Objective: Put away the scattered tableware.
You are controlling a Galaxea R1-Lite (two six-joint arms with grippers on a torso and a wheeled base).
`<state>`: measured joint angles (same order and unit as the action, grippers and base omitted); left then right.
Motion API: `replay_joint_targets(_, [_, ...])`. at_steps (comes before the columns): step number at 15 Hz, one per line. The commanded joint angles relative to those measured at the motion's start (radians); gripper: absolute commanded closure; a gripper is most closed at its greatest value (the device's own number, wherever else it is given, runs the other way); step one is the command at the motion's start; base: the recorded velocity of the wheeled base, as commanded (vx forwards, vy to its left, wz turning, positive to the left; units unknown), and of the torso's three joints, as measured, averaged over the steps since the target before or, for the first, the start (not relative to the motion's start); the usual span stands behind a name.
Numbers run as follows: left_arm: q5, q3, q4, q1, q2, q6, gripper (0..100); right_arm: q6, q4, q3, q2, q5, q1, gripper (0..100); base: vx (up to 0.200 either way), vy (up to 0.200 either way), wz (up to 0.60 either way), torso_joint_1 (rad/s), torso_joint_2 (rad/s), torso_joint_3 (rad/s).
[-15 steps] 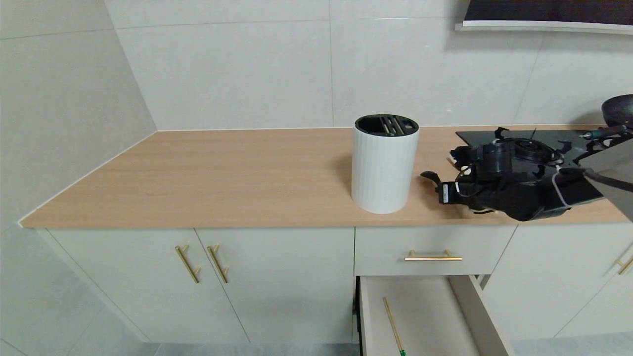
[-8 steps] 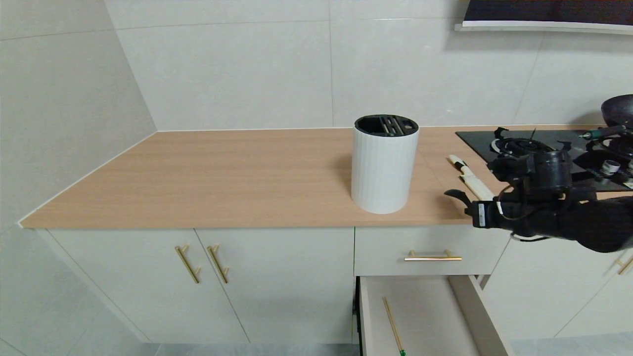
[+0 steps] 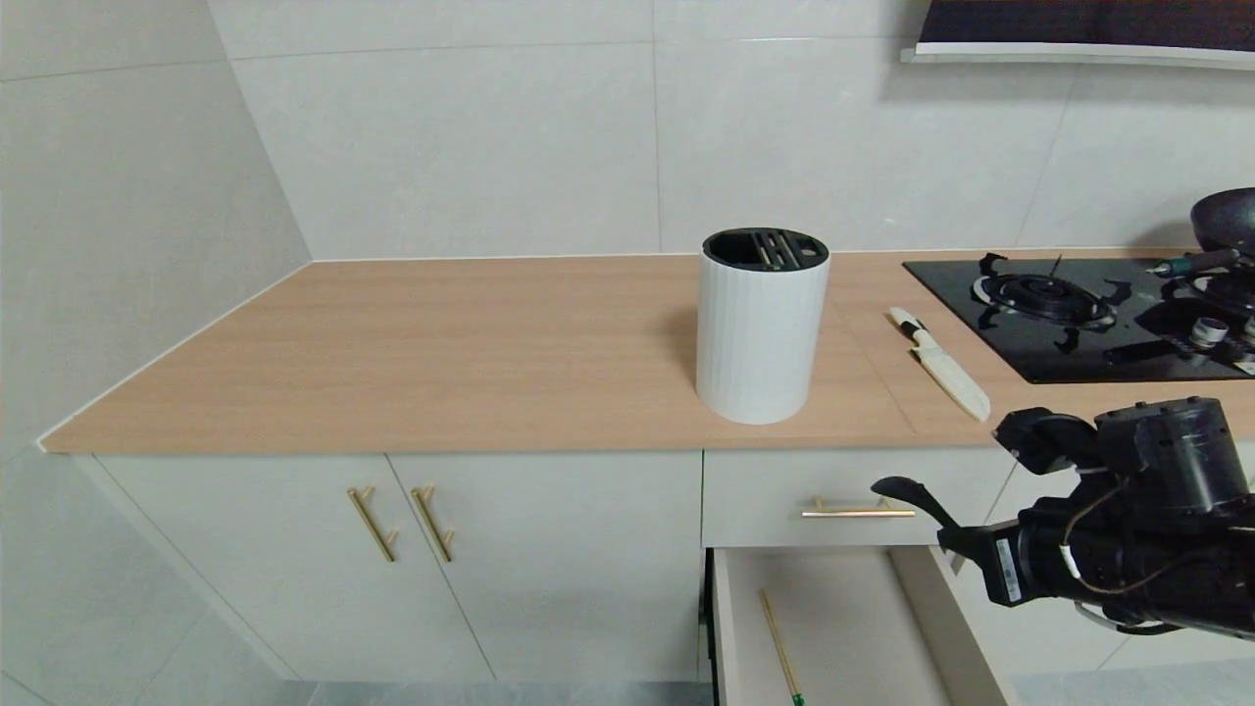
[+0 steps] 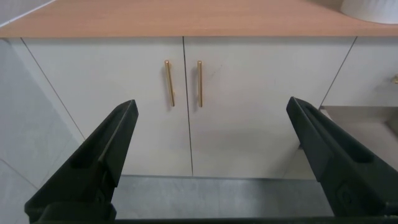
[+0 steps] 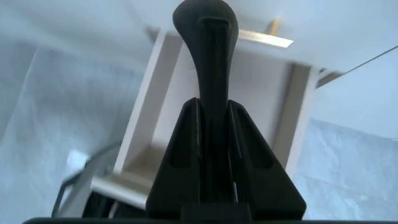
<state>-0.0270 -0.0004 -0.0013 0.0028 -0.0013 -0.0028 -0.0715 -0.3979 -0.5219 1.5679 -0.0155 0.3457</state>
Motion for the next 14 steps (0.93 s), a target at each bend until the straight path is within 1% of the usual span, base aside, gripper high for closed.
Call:
replay_joint_targets(1, [-0.001,0.000,0.000,0.000,0.001,0.000,0,0.015,0.001,0.046,-0.017,-0.004,0.055,100,0.000,0.000,0.00,0.000,0.00,0.000])
replay_joint_targets(3, [-0.001,0.000,0.000,0.000,0.001,0.000,0,0.073,0.001,0.072,0.029,-0.004,0.073,100,0.000,0.000,0.00,-0.132,0.28,0.171])
replay_joint_targets(4, [-0.001,0.000,0.000,0.000,0.001,0.000,0,0.079,0.001,0.074,0.061,-0.001,0.081,100,0.000,0.000,0.00,-0.188,0.42,0.232])
replay_joint_targets(12, [-0.001,0.000,0.000,0.000,0.001,0.000,0,0.078,-0.002,0.077,0.127,0.002,0.090,100,0.000,0.000,0.00,-0.196,0.49,0.288])
replay_joint_targets(14, [-0.001,0.000,0.000,0.000,0.001,0.000,0,0.076,-0.027,0.080,0.129,0.002,0.088,100,0.000,0.000,0.00,-0.178,0.48,0.298])
